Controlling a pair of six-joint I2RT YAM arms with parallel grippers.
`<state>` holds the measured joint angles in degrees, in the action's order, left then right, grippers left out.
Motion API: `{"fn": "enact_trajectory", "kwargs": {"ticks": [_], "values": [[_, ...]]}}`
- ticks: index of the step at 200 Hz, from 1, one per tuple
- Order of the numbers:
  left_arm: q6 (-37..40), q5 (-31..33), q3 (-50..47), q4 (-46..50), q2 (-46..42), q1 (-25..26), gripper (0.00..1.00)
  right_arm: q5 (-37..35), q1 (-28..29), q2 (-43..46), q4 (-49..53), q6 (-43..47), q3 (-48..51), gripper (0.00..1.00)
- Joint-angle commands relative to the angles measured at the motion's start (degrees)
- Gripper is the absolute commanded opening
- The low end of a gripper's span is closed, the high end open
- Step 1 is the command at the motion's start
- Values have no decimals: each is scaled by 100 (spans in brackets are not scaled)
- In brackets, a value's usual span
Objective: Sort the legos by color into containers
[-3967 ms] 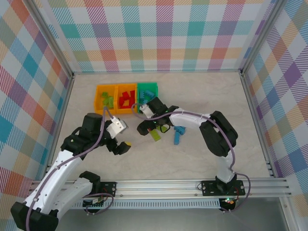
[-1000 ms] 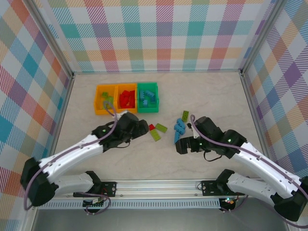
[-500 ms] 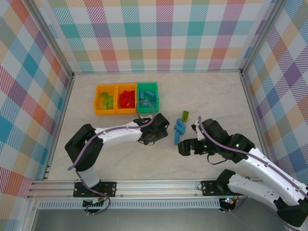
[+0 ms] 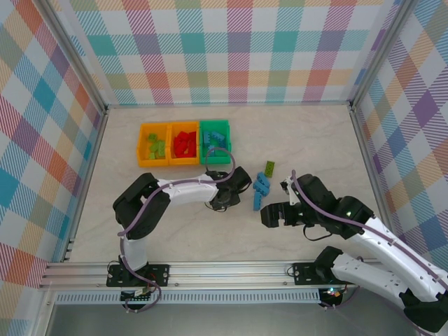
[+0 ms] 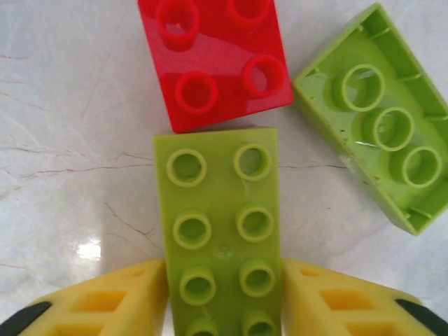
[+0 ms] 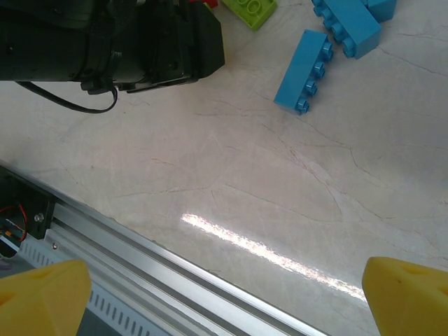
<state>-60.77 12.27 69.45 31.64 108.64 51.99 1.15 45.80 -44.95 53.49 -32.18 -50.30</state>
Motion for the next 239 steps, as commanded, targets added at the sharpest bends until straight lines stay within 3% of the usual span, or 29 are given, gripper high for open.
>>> {"fn": "enact_trajectory", "kwargs": {"ticks": [1,36,70,90,113,137,180,211,228,239], "values": [[32,-119,-218,132,-153,-29,36,43,-3,-74,-171,-2,-16,100],[660,-369,-63,235,-814,-29,26,90,-5,-373,-555,141,-137,100],[1115,354,292,805,-1703,-153,24,-141,-3,-388,-929,235,-192,100],[1598,662,399,819,-2029,-581,24,-294,-3,-284,-1063,272,-152,100],[2043,616,467,594,-2101,-1485,23,-387,-10,-186,-1099,300,-140,100],[2466,687,664,257,-1840,-2466,23,-429,-2,-82,-970,243,-141,100],[2620,638,1671,308,-569,-3995,24,-396,-4,159,-755,86,-52,100],[2760,334,2366,336,135,-4476,31,-518,-7,254,-516,64,-50,100],[2676,196,2635,414,314,-4590,47,-511,-7,242,-514,67,-60,100],[2719,43,2710,379,286,-4587,52,-508,-10,211,-537,71,-67,100]]}}
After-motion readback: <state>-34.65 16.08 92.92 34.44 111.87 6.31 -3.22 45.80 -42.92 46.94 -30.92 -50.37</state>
